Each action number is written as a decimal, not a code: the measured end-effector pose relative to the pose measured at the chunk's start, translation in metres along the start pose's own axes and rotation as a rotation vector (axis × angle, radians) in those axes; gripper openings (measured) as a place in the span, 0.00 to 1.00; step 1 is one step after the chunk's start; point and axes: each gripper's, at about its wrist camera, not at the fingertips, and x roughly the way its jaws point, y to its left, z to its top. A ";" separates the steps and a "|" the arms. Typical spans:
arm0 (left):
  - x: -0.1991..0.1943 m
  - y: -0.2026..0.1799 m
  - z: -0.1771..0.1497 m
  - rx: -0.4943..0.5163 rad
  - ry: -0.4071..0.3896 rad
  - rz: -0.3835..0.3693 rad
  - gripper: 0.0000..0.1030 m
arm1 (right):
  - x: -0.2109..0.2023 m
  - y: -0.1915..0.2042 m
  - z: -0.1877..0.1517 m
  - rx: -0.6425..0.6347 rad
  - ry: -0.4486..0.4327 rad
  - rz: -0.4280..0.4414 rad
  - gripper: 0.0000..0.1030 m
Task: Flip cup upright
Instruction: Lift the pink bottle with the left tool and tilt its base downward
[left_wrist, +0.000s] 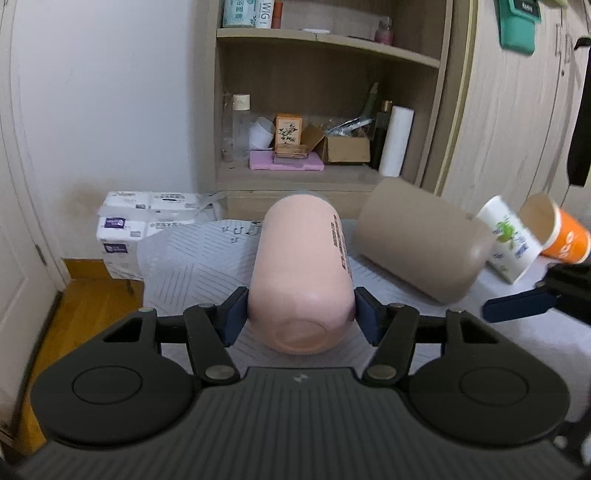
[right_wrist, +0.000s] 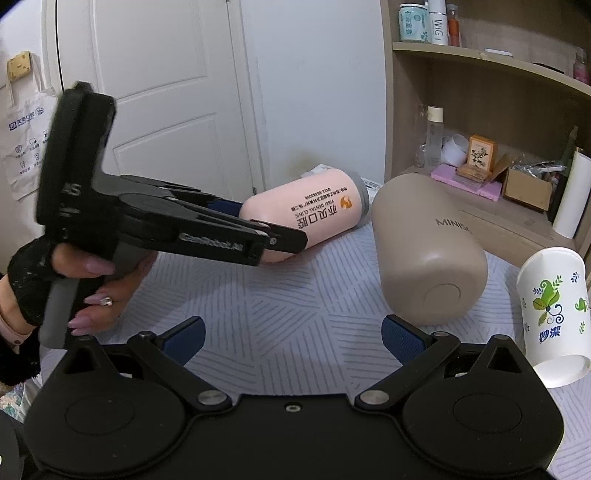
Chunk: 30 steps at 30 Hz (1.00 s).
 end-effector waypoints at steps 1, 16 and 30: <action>-0.004 -0.001 0.000 -0.005 0.002 -0.005 0.58 | 0.000 -0.001 0.000 0.001 0.002 0.002 1.00; -0.069 -0.039 -0.023 -0.054 0.190 0.023 0.58 | -0.022 0.005 -0.023 0.079 0.054 0.157 1.00; -0.073 -0.091 -0.031 -0.124 0.379 -0.228 0.58 | -0.055 0.008 -0.047 0.130 0.116 0.235 1.00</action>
